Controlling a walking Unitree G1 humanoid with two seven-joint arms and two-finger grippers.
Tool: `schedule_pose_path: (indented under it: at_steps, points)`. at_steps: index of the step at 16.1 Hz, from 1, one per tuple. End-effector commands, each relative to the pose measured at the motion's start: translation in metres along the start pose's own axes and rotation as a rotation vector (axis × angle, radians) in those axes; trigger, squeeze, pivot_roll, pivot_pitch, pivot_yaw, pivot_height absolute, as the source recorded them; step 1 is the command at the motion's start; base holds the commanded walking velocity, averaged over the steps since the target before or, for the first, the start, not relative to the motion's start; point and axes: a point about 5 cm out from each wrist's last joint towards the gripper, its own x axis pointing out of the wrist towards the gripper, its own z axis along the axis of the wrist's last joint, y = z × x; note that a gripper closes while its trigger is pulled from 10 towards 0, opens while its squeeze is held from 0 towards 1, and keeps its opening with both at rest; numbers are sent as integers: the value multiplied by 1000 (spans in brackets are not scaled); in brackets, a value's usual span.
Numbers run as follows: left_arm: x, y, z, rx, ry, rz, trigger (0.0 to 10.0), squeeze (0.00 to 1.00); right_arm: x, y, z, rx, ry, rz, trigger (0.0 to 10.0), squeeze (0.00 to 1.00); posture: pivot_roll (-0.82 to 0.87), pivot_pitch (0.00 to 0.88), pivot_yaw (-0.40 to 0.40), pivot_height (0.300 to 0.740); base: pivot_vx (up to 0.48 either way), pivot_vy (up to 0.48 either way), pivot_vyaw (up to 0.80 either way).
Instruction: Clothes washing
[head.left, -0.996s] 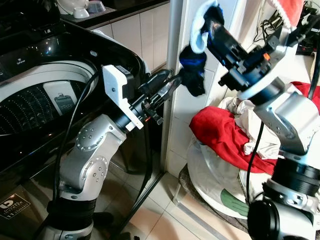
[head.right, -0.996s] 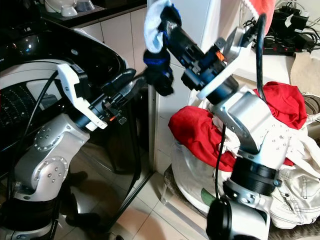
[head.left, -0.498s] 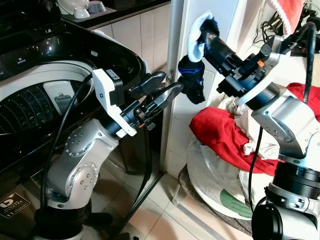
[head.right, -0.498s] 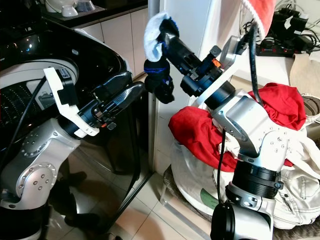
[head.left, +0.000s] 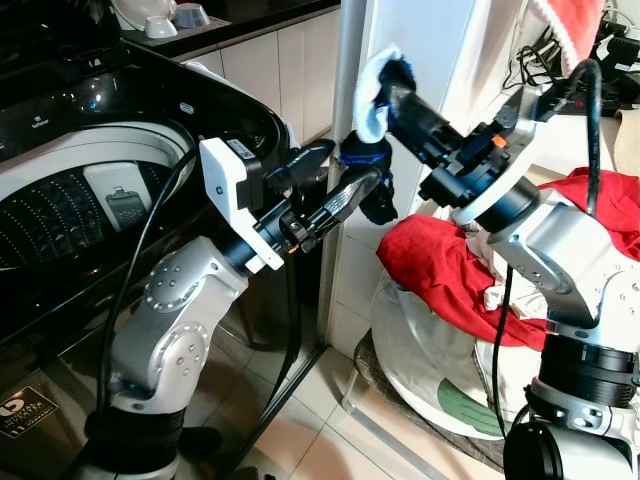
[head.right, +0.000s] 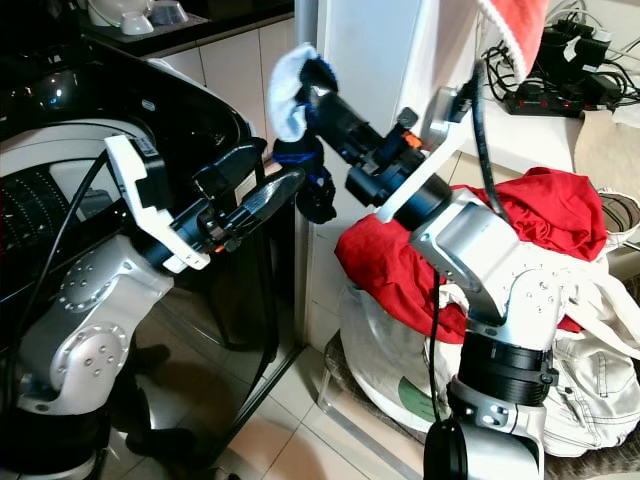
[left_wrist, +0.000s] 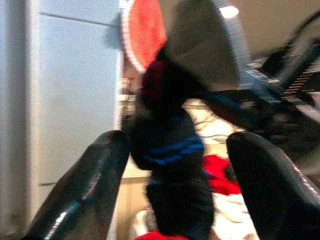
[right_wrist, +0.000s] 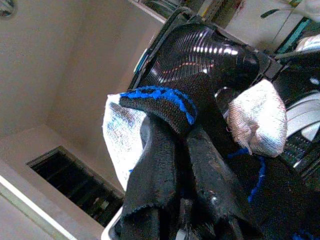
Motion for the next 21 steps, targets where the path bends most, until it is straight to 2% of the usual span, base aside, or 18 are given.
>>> schedule_pose_path:
  at_steps: [1, 5, 7, 8, 10, 11, 12, 13, 21]
  points:
    - [3, 3, 3, 42, -2, 26, 10000, 1000, 2, 4, -3, 2, 4, 13, 0, 0, -87, 0, -14, 740, 0, 0, 0]
    - [6, -5, 1, -37, -19, -35, 10000, 1000, 5, 7, -9, 26, 14, 31, 0, 0, -88, 0, -14, 740, 0, 0, 0]
    - [6, -9, -2, -45, -8, -62, 10000, 1000, 6, 7, -11, 30, 16, 33, 0, 0, -88, 0, -14, 740, 0, 0, 0]
    - [6, -11, -6, -33, 13, -68, 10000, 0, 7, 8, -12, 36, 15, 36, 0, 0, -88, 0, -14, 740, 0, 0, 0]
    - [5, -11, -10, -36, 26, -66, 10000, 0, 8, 9, -13, 42, 16, 42, 0, 0, -88, 0, -14, 740, 0, 0, 0]
    - [5, -10, -11, -44, 26, -56, 8431, 0, 8, 9, -13, 43, 17, 44, 0, 0, -91, 0, -12, 740, 0, 0, 0]
    - [5, -9, -10, -49, 21, -47, 392, 0, 8, 10, -14, 45, 18, 44, 0, 0, -91, 0, -12, 740, 0, 0, 0]
    - [5, -7, -9, -53, 15, -42, 0, 0, 8, 10, -14, 46, 17, 43, 0, 0, -91, 0, -12, 740, 0, 0, 0]
    - [5, -6, -7, -56, -11, -42, 0, 0, 8, 9, -15, 45, 20, 34, 0, 0, -92, 0, -12, 740, 0, 0, 0]
